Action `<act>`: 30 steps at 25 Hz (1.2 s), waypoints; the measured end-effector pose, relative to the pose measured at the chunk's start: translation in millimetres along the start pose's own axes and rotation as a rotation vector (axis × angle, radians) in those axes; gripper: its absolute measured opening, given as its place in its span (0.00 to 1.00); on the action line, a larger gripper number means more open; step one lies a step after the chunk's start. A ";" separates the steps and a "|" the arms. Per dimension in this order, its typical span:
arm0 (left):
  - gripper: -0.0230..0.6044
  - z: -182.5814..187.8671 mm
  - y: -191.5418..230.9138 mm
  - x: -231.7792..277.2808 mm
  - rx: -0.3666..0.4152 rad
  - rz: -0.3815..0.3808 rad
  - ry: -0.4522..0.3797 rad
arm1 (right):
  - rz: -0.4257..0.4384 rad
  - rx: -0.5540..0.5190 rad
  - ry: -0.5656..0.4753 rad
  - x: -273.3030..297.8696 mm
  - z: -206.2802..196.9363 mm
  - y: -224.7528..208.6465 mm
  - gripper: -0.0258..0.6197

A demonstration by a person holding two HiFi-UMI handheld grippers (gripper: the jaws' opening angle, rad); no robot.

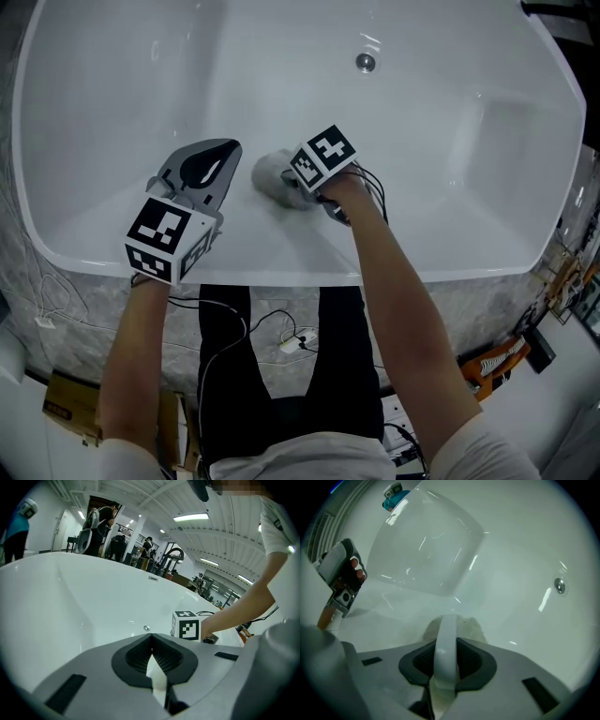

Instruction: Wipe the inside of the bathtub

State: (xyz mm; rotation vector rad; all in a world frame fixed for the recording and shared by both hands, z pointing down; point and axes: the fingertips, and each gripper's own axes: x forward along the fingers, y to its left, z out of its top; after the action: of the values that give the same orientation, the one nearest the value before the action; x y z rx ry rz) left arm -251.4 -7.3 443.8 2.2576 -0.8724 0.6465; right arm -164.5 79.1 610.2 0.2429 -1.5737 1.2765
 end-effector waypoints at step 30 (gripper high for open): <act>0.06 -13.2 130.3 -67.6 -0.052 0.093 -0.016 | 0.190 -0.236 -0.081 74.9 142.0 157.7 0.18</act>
State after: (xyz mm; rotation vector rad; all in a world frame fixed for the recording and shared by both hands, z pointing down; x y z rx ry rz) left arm -392.7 -46.5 459.1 2.1890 -0.9957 0.6404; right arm -388.2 61.1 592.5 -0.0049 -1.8342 1.2230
